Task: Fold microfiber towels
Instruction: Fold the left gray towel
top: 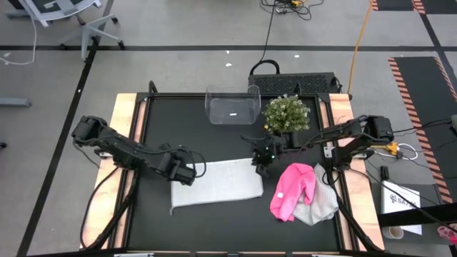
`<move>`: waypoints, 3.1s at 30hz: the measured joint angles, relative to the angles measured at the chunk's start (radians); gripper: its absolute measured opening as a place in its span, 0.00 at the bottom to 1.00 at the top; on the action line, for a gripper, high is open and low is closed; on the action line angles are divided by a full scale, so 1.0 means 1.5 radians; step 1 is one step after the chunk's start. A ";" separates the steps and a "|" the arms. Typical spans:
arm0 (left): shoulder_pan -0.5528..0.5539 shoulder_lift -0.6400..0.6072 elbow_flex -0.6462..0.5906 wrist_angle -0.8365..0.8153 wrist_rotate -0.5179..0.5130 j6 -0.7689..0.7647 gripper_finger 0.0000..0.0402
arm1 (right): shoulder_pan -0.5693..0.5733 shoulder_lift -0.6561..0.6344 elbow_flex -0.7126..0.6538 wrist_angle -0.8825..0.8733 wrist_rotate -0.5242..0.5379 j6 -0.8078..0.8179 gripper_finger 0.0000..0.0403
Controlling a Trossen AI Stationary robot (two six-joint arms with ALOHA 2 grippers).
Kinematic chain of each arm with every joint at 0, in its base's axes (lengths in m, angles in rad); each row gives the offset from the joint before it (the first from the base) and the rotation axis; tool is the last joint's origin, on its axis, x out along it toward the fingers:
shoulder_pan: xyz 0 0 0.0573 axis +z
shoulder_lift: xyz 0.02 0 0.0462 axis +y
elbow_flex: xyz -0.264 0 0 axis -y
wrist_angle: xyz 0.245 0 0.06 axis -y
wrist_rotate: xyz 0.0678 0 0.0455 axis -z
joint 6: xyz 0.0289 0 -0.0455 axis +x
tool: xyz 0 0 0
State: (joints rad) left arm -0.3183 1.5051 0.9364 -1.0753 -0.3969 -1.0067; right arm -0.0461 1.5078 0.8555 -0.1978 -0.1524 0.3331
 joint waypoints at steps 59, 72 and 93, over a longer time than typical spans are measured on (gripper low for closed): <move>-0.002 -0.014 -0.094 0.108 0.070 0.073 0.09 | -0.019 0.112 0.320 -0.366 -0.019 -0.129 0.31; -0.002 -0.014 -0.094 0.107 0.072 0.074 0.09 | -0.020 0.239 0.294 -0.343 -0.022 -0.183 0.31; -0.002 -0.014 -0.094 0.108 0.072 0.074 0.09 | -0.022 0.218 0.293 -0.364 -0.021 -0.160 0.31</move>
State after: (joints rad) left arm -0.3210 1.4845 0.7948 -0.9135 -0.2893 -0.8955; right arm -0.0788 1.8353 1.2957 -0.7445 -0.1837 0.0925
